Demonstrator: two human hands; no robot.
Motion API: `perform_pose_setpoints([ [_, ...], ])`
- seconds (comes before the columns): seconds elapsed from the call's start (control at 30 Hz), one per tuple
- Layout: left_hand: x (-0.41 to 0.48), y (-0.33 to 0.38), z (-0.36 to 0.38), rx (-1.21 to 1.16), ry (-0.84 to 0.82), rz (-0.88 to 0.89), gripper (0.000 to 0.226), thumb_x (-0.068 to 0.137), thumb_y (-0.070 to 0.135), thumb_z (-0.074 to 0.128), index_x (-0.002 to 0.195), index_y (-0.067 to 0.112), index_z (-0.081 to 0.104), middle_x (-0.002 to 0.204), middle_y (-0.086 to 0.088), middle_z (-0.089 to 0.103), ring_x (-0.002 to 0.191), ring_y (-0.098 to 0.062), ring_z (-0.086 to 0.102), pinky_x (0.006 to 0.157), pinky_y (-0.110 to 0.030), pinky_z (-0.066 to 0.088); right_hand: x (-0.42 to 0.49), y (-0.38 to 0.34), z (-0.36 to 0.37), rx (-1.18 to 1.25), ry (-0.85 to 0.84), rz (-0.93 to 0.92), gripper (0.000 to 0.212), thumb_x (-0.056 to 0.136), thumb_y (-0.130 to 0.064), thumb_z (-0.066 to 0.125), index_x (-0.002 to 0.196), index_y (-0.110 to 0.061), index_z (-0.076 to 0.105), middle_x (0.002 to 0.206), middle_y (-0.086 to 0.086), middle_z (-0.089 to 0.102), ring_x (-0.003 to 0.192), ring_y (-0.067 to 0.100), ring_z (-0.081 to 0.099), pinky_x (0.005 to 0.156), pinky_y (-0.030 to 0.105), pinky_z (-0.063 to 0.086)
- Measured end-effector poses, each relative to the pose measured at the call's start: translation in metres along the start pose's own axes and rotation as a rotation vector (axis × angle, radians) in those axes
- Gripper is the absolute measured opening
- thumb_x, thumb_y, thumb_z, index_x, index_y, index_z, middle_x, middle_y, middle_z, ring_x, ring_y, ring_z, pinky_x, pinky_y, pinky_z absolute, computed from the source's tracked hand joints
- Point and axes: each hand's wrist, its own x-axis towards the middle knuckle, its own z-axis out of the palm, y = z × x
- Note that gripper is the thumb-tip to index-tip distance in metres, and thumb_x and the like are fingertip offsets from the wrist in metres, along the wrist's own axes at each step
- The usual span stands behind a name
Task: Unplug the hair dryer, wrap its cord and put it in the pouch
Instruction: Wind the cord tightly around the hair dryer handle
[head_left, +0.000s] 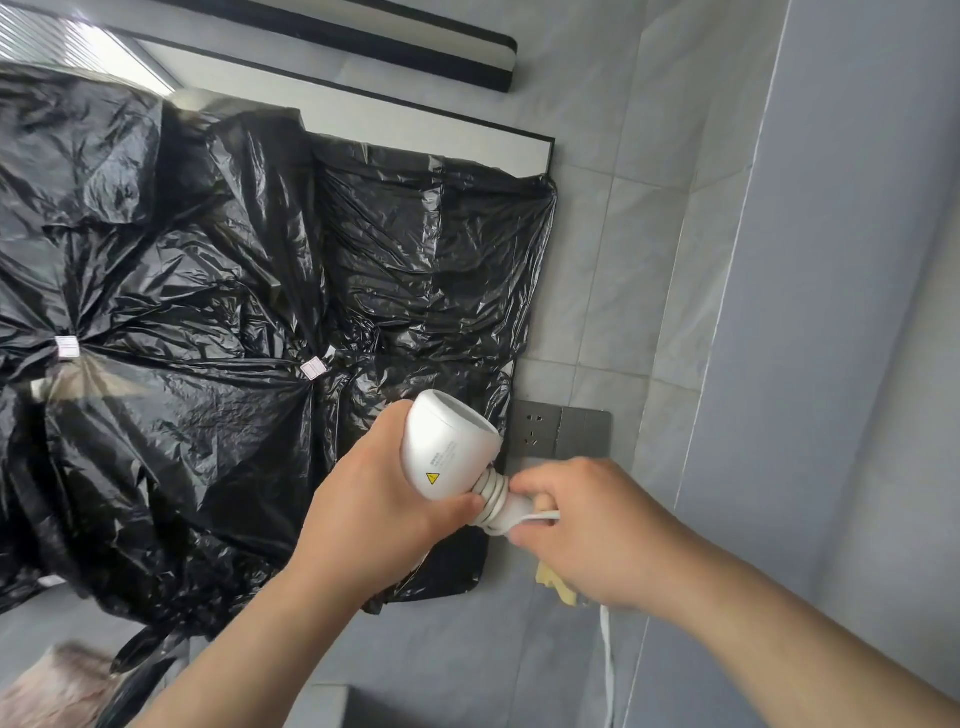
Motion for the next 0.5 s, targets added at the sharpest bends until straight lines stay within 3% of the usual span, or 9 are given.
perform_pose_setpoints([
  [0.07, 0.003, 0.0, -0.004, 0.019, -0.047, 0.004, 0.064, 0.055, 0.052, 0.082, 0.109, 0.047, 0.047, 0.093, 0.021, 0.065, 0.088, -0.004, 0.063, 0.078, -0.04, 0.055, 0.005, -0.001, -0.007, -0.051, -0.015, -0.022, 0.007, 0.078, -0.033, 0.068, 0.077, -0.027, 0.066, 0.07, -0.003, 0.063, 0.068, 0.015, 0.063, 0.061, 0.034, 0.052],
  [0.17, 0.009, 0.002, -0.01, 0.015, -0.064, 0.012, 0.067, 0.052, 0.056, 0.08, 0.111, 0.046, 0.05, 0.095, 0.02, 0.066, 0.088, -0.005, 0.064, 0.08, -0.042, 0.056, 0.01, 0.002, -0.014, -0.04, 0.013, -0.056, 0.02, 0.076, -0.041, 0.074, 0.09, -0.027, 0.07, 0.079, -0.006, 0.063, 0.076, 0.009, 0.059, 0.072, 0.034, 0.052],
  [0.37, 0.019, 0.007, -0.016, 0.014, -0.095, 0.025, 0.067, 0.049, 0.059, 0.077, 0.109, 0.043, 0.053, 0.093, 0.017, 0.067, 0.086, -0.008, 0.065, 0.08, -0.044, 0.056, 0.012, 0.011, -0.008, 0.149, 0.166, -0.216, 0.01, 0.075, -0.032, 0.078, 0.076, -0.029, 0.069, 0.078, -0.013, 0.061, 0.08, 0.008, 0.06, 0.069, 0.019, 0.045],
  [0.5, 0.023, 0.007, -0.018, -0.048, -0.111, 0.015, 0.065, 0.049, 0.059, 0.08, 0.106, 0.04, 0.054, 0.093, 0.013, 0.067, 0.086, -0.009, 0.066, 0.079, -0.043, 0.057, 0.011, 0.013, -0.006, 0.204, 0.275, -0.166, 0.012, 0.077, -0.035, 0.075, 0.077, -0.031, 0.064, 0.085, -0.014, 0.067, 0.084, 0.006, 0.062, 0.073, 0.024, 0.049],
])
